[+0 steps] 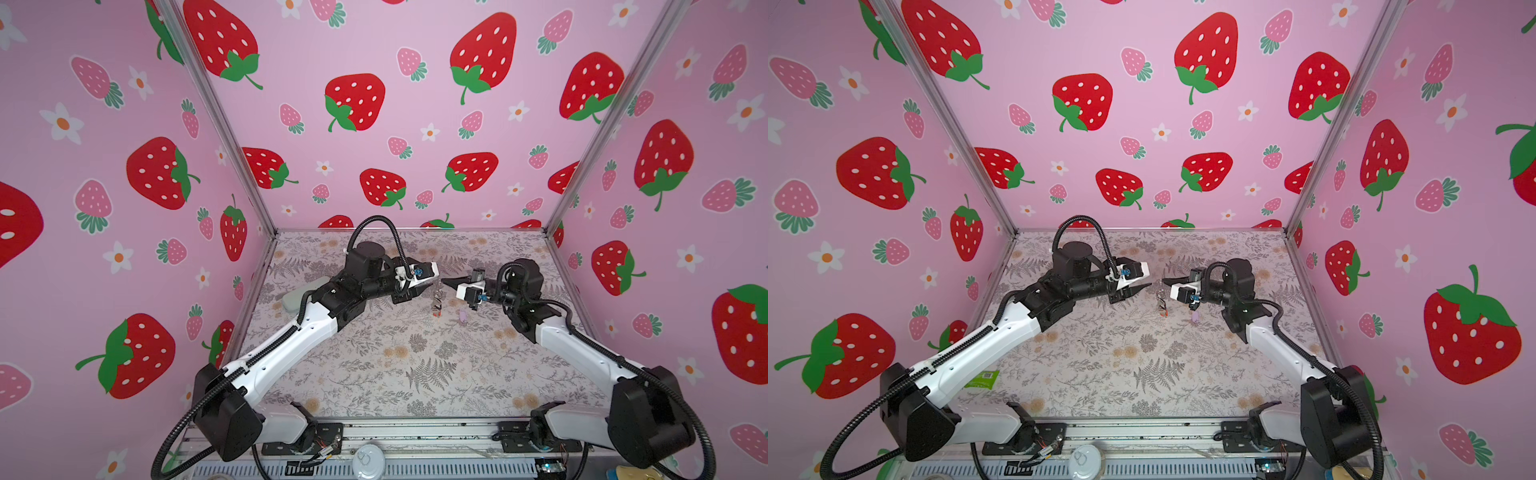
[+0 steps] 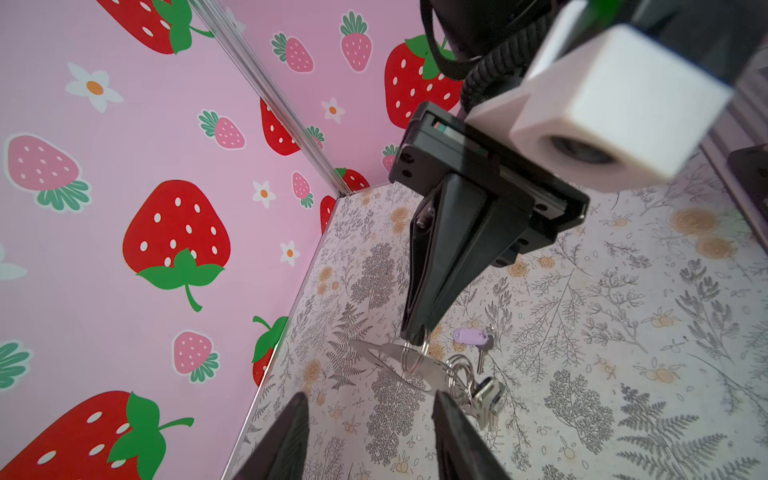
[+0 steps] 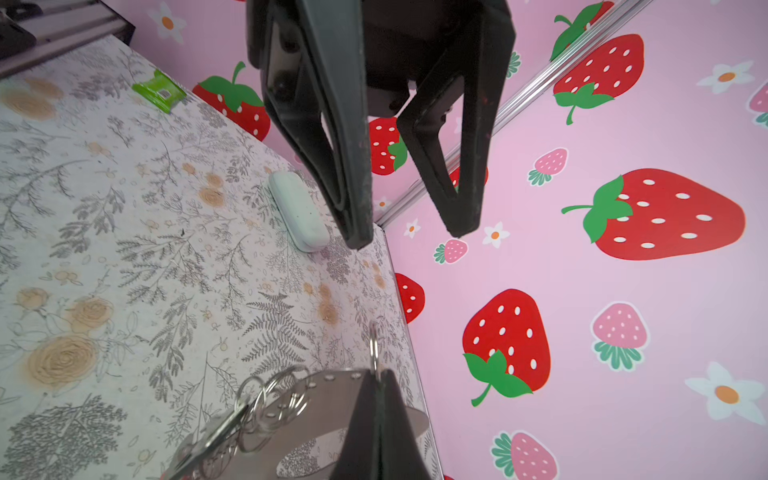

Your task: Put the keys on the keyring

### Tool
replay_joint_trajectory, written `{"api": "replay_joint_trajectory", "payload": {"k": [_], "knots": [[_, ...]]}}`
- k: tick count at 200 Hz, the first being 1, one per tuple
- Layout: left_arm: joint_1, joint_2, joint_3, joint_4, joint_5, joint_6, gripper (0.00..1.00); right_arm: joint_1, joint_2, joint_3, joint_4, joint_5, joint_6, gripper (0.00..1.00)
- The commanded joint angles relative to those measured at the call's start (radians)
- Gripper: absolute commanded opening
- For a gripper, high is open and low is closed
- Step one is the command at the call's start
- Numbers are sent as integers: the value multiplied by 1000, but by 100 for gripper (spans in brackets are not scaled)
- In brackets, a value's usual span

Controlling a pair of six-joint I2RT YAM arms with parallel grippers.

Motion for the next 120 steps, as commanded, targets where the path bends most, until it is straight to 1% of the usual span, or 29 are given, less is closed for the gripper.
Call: {"api": "replay_joint_trajectory", "payload": {"k": [1, 46, 81, 107, 120], "knots": [[2, -2, -13, 10, -21, 0, 49, 6, -27, -24, 136, 37, -99, 0], [2, 27, -13, 15, -23, 0, 45, 9, -37, -59, 211, 35, -97, 1], [-2, 52, -2, 22, -24, 13, 42, 10, -40, -61, 210, 34, -105, 1], [-32, 72, 16, 26, -76, 65, 41, 10, -37, -50, 183, 31, -116, 1], [-49, 80, 22, 44, -124, 87, 39, 10, -38, -48, 173, 29, -121, 1]]}}
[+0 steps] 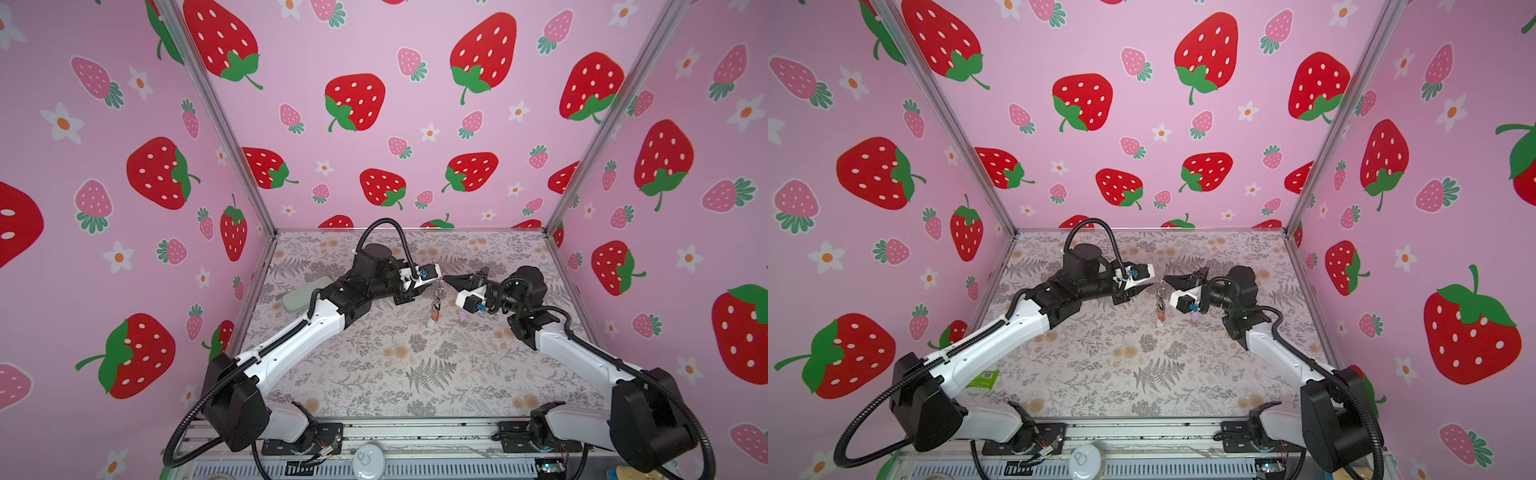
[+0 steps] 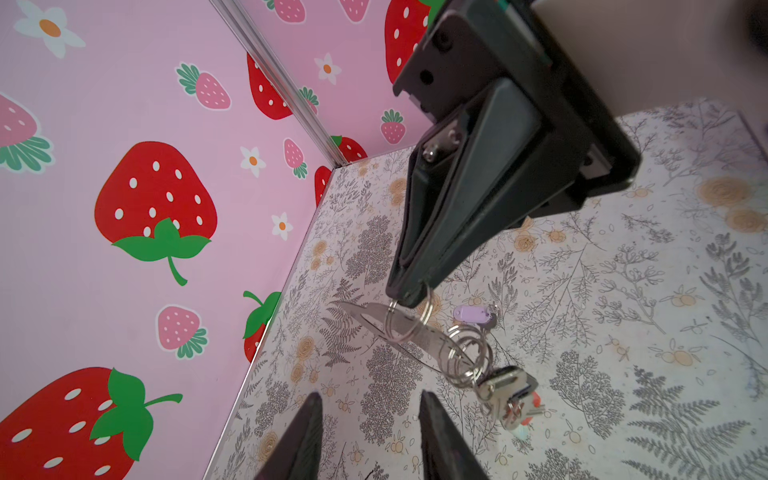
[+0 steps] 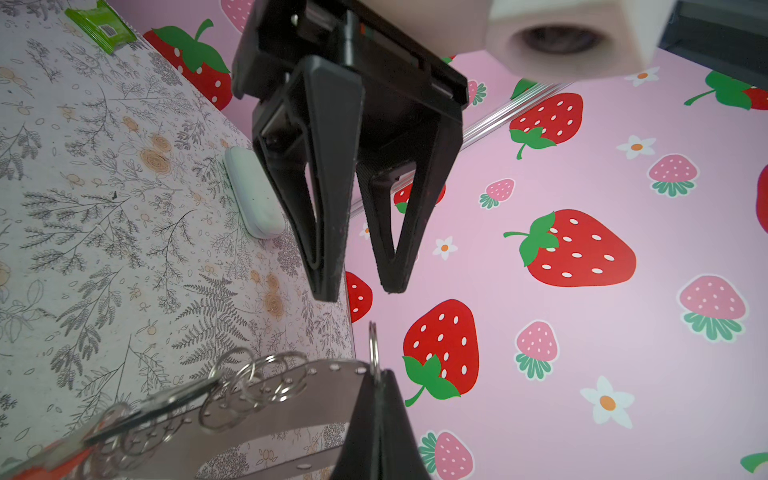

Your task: Put the keys on the keyring

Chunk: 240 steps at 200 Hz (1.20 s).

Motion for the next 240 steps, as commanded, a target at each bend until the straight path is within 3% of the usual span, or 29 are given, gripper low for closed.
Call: {"api": "replay_joint_trajectory", "payload": {"k": [1, 69, 174, 240], "knots": [[-31, 18, 26, 42, -70, 66, 39, 4, -21, 8, 14, -18, -41, 1], [-49, 23, 45, 63, -113, 96, 28, 7, -17, 24, -33, -17, -60, 2], [-82, 7, 57, 15, -73, 147, 25, 10, -4, 61, -90, -27, -49, 2], [-99, 14, 76, 15, -106, 159, 23, 14, -2, 74, -144, -23, -70, 2]]}}
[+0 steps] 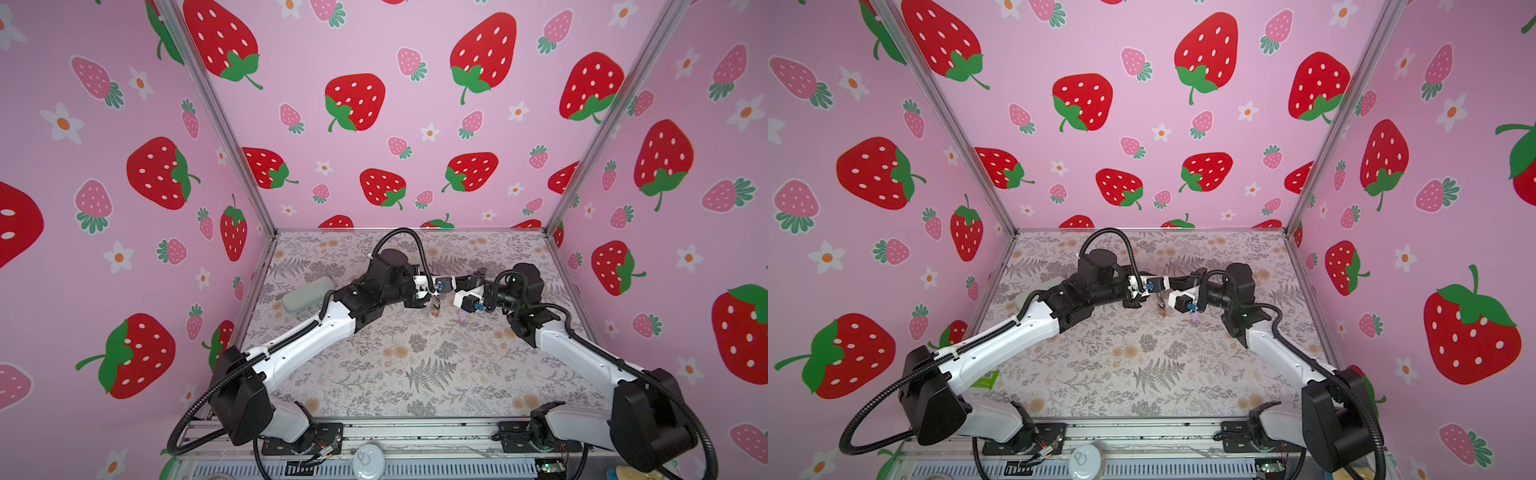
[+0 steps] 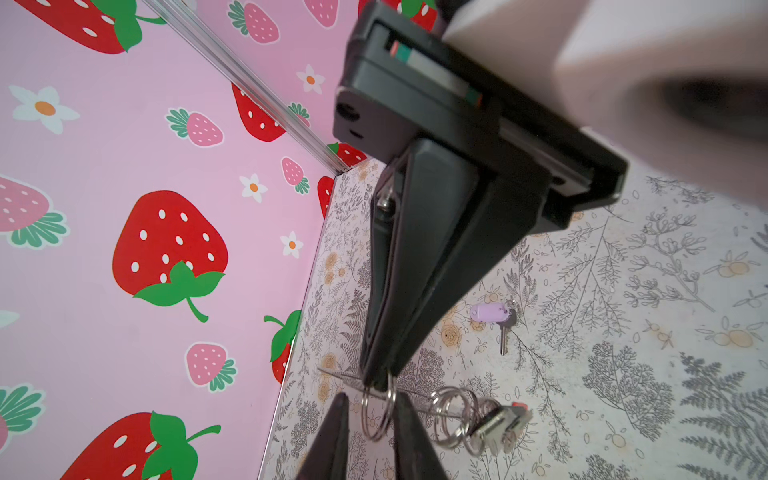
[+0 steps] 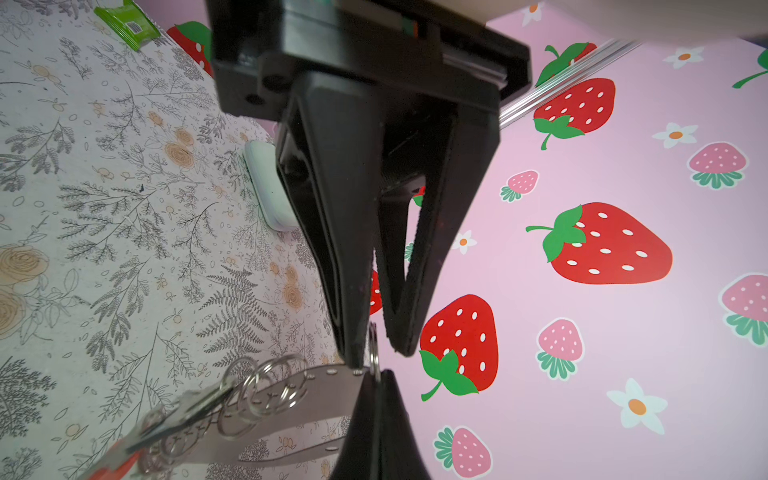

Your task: Put the keys on the keyring

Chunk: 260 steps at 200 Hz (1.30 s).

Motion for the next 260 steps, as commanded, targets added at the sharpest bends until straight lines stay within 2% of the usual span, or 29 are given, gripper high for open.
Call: {"api": "replay_joint_trajectory", "payload": {"k": [1, 67, 167, 172, 212, 260], "knots": [[-9, -19, 48, -6, -2, 28, 23, 7, -2, 39, -18, -22, -27, 2], [-19, -3, 59, -45, -6, 63, 19, 6, -4, 57, -42, -33, -25, 2], [-20, 5, 73, -60, 13, 79, 7, 3, -13, 67, -33, -40, 17, 4], [-19, 4, 73, -61, 15, 79, 2, 3, -15, 67, -32, -41, 19, 5], [13, -26, 41, 15, 79, -6, 0, -8, -11, 60, -23, -67, 67, 17], [60, -48, 27, 105, 235, -153, 0, -29, -1, 26, 137, -122, 253, 25]]}}
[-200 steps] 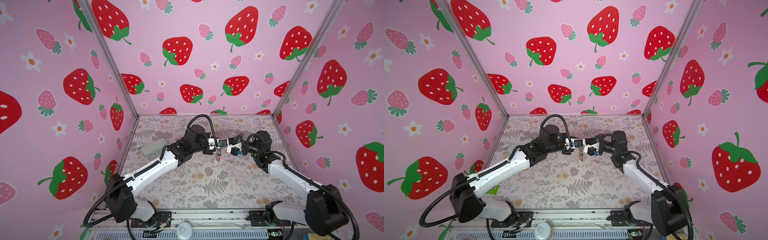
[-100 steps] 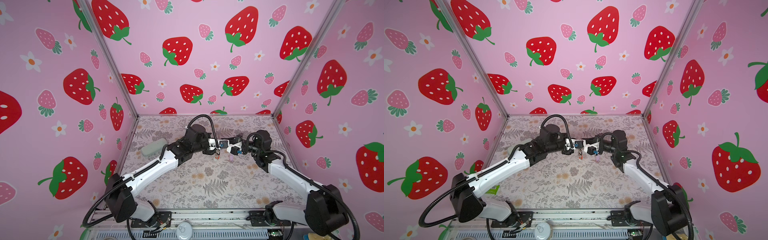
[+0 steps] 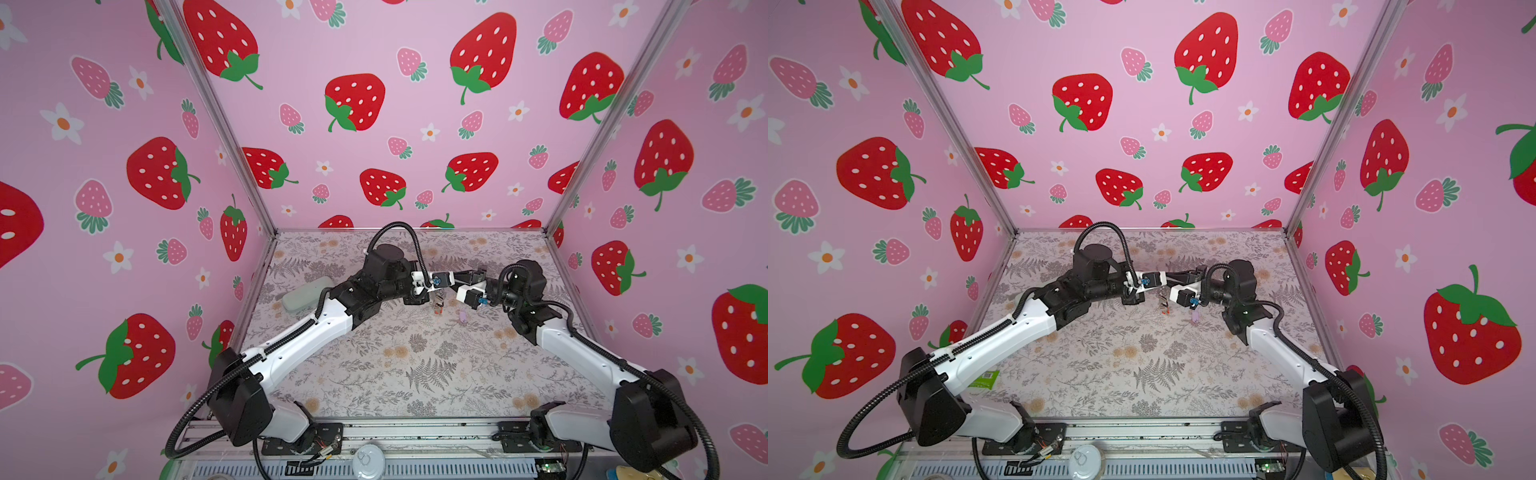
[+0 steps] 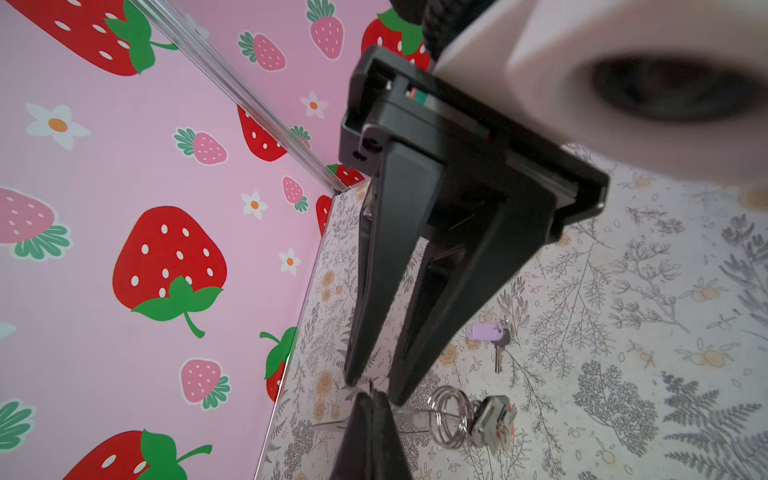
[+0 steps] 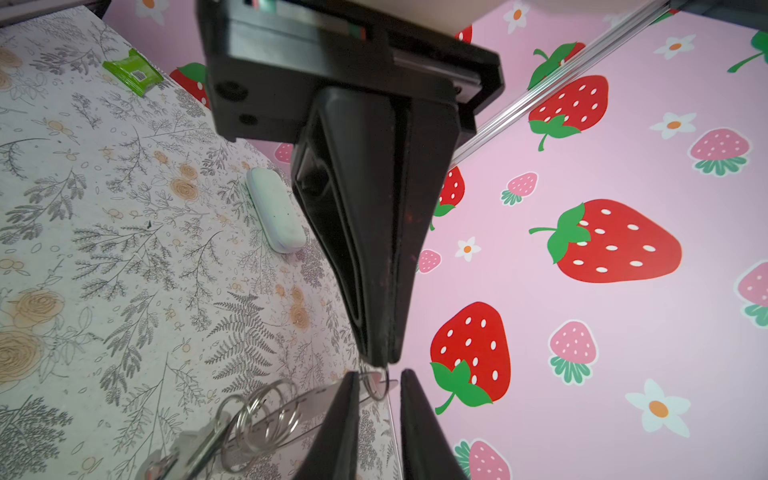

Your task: Put the keys on the keyring

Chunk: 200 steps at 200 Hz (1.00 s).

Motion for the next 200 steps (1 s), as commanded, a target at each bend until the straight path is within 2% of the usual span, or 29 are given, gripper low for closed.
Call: {"api": "replay_joint_trajectory", "payload": {"k": [1, 62, 136, 200], "knots": [[19, -35, 2, 99, 125, -96, 0, -11, -1, -6, 104, -70, 113, 25], [49, -37, -32, 247, 207, -251, 0, -33, 27, 6, 223, -120, 317, 28], [58, -32, -67, 400, 254, -373, 0, -47, 47, -2, 376, -139, 504, 25], [58, -26, -73, 421, 273, -391, 0, -52, 62, 16, 382, -171, 546, 20]]}}
